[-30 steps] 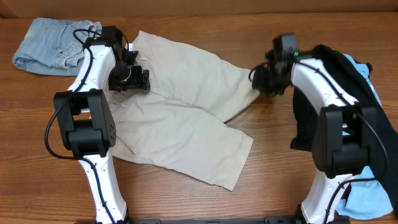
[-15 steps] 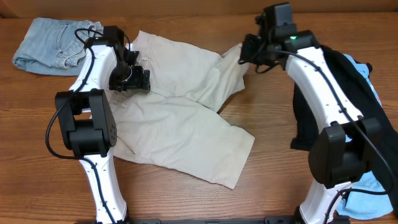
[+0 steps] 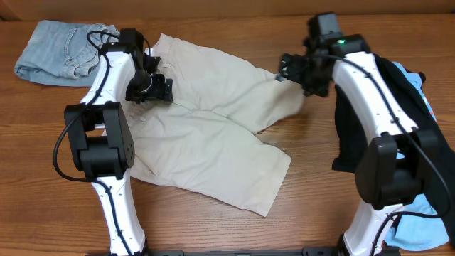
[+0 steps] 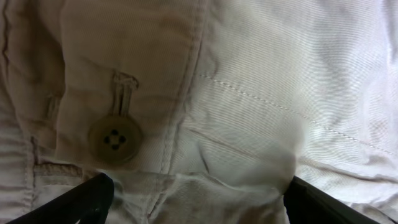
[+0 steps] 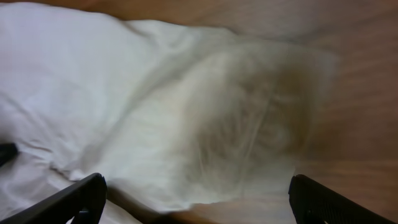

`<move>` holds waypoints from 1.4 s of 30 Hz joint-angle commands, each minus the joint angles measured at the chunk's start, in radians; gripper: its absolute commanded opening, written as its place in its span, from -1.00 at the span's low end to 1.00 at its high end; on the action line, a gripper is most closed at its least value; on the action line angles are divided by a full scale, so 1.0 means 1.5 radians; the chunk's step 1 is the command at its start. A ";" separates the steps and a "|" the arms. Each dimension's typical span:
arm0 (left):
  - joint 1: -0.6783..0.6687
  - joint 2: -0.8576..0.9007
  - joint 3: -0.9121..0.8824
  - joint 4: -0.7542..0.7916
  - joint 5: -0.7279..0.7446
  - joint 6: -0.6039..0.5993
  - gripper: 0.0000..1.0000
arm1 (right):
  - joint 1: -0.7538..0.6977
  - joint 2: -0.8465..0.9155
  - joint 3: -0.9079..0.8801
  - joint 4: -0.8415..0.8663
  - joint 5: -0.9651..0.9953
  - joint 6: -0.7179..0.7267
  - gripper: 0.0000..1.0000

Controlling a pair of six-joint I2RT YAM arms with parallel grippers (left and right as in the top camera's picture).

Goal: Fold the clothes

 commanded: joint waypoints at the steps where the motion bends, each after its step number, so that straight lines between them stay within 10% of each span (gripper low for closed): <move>1: -0.007 0.030 0.004 0.008 -0.020 0.018 0.78 | -0.017 0.003 -0.012 -0.031 0.006 0.000 1.00; 18: -0.007 0.030 0.004 0.008 -0.023 0.019 0.79 | 0.034 0.003 -0.216 0.040 -0.086 -0.032 0.68; 33: -0.007 0.030 0.004 0.009 -0.023 0.018 0.79 | 0.051 0.001 -0.285 0.201 -0.008 0.060 -0.92; 42: -0.007 0.030 0.004 0.008 -0.022 0.018 0.78 | 0.040 -0.103 -0.256 0.117 -0.005 0.051 -0.92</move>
